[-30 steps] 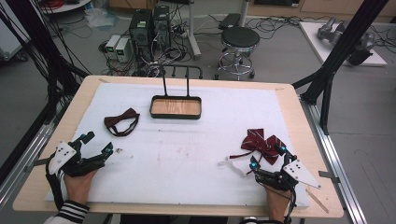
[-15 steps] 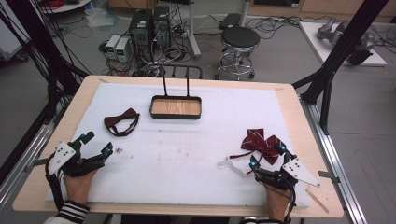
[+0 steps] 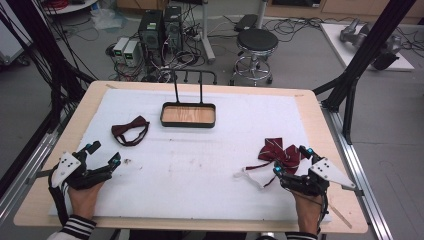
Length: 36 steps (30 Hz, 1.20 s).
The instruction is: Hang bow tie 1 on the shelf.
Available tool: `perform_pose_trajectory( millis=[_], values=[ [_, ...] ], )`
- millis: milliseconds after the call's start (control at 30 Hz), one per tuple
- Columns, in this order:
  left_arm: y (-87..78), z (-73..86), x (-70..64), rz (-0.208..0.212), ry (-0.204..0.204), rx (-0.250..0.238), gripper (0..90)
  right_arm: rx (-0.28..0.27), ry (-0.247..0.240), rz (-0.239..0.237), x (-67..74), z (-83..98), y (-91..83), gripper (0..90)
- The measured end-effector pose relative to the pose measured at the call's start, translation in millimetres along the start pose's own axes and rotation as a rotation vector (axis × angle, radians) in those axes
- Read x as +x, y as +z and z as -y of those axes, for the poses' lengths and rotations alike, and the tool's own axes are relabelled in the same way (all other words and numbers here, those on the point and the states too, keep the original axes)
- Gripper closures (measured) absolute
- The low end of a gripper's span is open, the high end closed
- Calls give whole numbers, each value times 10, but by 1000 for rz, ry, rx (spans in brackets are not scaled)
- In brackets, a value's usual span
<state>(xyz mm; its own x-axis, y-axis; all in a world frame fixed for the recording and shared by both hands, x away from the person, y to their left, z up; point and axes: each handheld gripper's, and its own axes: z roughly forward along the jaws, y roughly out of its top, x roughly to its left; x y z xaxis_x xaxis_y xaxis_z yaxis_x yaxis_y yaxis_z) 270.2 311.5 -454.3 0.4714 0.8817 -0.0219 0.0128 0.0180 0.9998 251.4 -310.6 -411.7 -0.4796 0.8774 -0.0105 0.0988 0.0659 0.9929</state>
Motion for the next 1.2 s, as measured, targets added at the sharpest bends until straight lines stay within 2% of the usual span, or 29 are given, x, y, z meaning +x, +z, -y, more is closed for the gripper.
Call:
perform_pose_trajectory(
  millis=[33,233,300,333,367,400,500,700,967,1200],
  values=[
    [0,0,0,0,0,0,154,0,0,0,0,0,0,32],
    [-1,0,1,0,0,1,155,137,-55,-41,-100,-161,96,42],
    [1,0,-1,-1,-2,-1,155,172,-73,-52,-132,-182,122,42],
    [0,0,1,0,-1,0,155,172,-73,-52,-132,-182,122,42],
    [-1,-1,2,1,-2,1,155,206,-77,-63,-156,-197,143,42],
    [-1,-1,2,1,-1,1,155,206,-77,-63,-156,-197,143,42],
    [-1,0,0,-1,0,0,155,273,-93,-84,-207,-224,204,43],
    [-1,0,0,0,1,1,155,393,-135,-95,-322,-284,330,44],
    [-1,0,0,-1,1,0,155,511,-140,-112,-454,-323,439,46],
    [-1,0,0,0,1,0,155,613,-145,-125,-477,-299,540,54]
  ],
)
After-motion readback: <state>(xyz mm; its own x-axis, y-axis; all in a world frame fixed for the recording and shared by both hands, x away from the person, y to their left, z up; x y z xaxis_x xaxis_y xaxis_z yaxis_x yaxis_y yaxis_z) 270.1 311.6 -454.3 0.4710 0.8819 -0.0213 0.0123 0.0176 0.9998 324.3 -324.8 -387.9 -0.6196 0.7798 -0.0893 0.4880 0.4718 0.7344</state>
